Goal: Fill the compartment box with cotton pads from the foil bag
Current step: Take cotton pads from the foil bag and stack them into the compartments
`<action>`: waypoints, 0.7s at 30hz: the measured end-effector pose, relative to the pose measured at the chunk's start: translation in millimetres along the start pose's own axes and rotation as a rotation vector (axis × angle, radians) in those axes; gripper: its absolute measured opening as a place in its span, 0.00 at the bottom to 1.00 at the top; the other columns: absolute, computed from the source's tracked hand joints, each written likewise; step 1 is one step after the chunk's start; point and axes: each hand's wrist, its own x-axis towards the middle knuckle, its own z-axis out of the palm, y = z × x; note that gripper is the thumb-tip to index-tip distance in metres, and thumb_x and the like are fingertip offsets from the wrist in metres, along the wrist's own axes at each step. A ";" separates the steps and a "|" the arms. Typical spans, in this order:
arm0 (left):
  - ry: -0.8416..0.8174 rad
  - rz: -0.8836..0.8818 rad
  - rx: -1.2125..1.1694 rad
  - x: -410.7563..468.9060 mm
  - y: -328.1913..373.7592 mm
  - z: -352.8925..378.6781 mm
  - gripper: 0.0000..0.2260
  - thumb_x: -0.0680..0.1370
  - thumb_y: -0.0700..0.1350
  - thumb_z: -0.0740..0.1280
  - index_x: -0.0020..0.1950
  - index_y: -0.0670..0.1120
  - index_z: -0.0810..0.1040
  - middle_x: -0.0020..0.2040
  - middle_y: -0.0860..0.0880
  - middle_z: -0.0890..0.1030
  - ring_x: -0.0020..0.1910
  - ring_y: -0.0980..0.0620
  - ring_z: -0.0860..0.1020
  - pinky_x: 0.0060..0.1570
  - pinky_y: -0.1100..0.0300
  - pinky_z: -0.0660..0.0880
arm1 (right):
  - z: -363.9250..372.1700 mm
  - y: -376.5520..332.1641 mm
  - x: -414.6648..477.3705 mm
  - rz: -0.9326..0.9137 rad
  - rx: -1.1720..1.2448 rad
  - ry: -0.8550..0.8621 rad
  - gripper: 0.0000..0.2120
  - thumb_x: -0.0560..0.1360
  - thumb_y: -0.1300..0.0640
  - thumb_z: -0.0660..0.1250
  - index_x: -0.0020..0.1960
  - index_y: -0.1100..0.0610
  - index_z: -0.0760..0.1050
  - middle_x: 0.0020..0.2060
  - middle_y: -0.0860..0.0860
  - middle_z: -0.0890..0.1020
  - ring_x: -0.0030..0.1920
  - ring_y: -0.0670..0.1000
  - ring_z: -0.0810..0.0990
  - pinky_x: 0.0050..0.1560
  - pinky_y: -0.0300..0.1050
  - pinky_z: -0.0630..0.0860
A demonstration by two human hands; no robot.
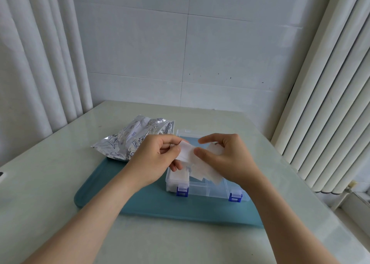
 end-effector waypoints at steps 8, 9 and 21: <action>0.026 -0.002 0.044 0.9 -1.3 0.1 0.20 0.79 0.28 0.62 0.60 0.47 0.85 0.43 0.48 0.87 0.39 0.50 0.84 0.45 0.56 0.83 | -6.9 1.5 1.5 0.072 0.072 -0.059 0.05 0.76 0.53 0.77 0.41 0.51 0.88 0.36 0.49 0.87 0.38 0.53 0.85 0.41 0.52 0.83; 0.029 -0.004 0.060 1.7 -2.5 -0.8 0.20 0.80 0.28 0.61 0.60 0.49 0.85 0.44 0.50 0.87 0.40 0.50 0.84 0.45 0.56 0.82 | -8.3 1.5 1.2 0.073 0.078 -0.093 0.05 0.76 0.54 0.77 0.41 0.51 0.88 0.36 0.49 0.87 0.36 0.50 0.84 0.40 0.50 0.82; -0.089 0.006 0.107 -2.0 1.5 2.7 0.16 0.79 0.46 0.62 0.61 0.56 0.85 0.37 0.52 0.78 0.41 0.50 0.82 0.47 0.62 0.79 | -1.5 -2.4 -1.9 0.093 0.036 -0.101 0.06 0.75 0.52 0.78 0.40 0.51 0.88 0.34 0.49 0.87 0.33 0.46 0.81 0.38 0.49 0.82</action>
